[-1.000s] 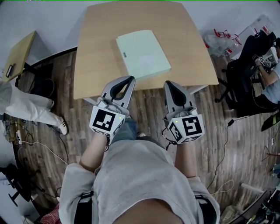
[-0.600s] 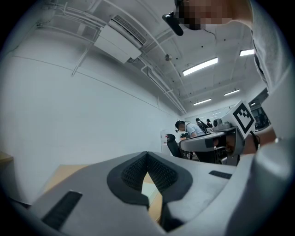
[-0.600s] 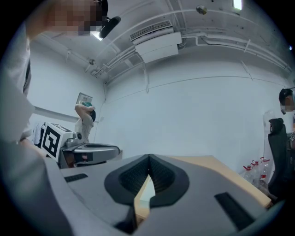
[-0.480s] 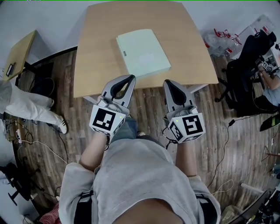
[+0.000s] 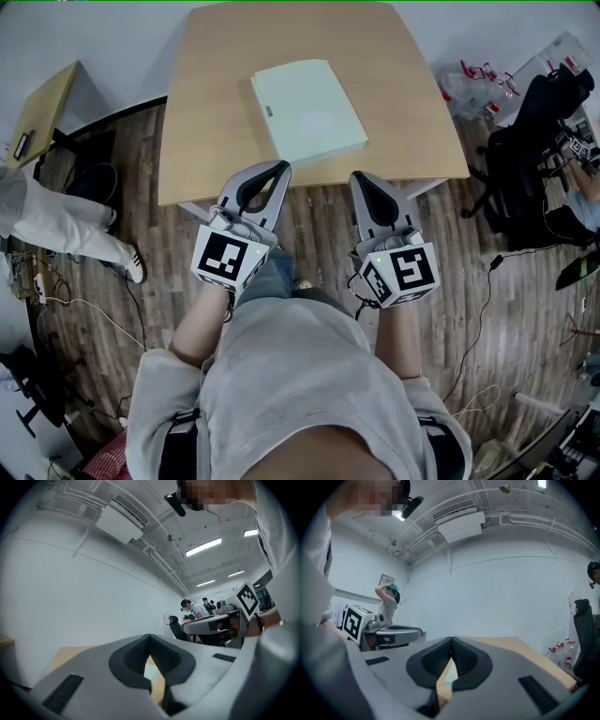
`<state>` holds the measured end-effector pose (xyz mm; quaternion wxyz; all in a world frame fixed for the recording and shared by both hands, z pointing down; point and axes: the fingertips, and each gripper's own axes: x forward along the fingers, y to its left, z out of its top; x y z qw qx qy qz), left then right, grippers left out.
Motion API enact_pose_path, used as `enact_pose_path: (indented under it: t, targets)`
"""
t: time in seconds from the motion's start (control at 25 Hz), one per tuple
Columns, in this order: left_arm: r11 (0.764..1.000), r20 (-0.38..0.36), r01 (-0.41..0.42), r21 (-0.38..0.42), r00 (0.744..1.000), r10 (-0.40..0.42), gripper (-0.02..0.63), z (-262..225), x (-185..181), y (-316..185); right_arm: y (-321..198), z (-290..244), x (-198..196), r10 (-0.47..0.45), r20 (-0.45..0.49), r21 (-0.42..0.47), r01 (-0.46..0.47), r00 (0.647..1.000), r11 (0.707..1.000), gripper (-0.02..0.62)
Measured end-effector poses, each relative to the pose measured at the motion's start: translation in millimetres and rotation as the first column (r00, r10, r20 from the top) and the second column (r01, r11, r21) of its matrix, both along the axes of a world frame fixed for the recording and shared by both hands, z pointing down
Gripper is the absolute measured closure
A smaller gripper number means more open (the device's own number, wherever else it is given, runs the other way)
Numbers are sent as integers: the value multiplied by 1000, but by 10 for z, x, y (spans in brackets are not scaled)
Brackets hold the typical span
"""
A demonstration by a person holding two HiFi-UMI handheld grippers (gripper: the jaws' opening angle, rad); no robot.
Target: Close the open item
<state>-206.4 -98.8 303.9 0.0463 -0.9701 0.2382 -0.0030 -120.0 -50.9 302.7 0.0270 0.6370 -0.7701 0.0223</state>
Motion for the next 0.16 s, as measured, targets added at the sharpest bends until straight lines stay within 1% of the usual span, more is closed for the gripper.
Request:
enact_pose_path:
  t: [0.16]
  targets:
    - [1000, -2, 2, -5, 1000, -2, 593, 32, -45, 14, 24, 24, -51, 0, 13, 4, 0, 1000, 1000, 588]
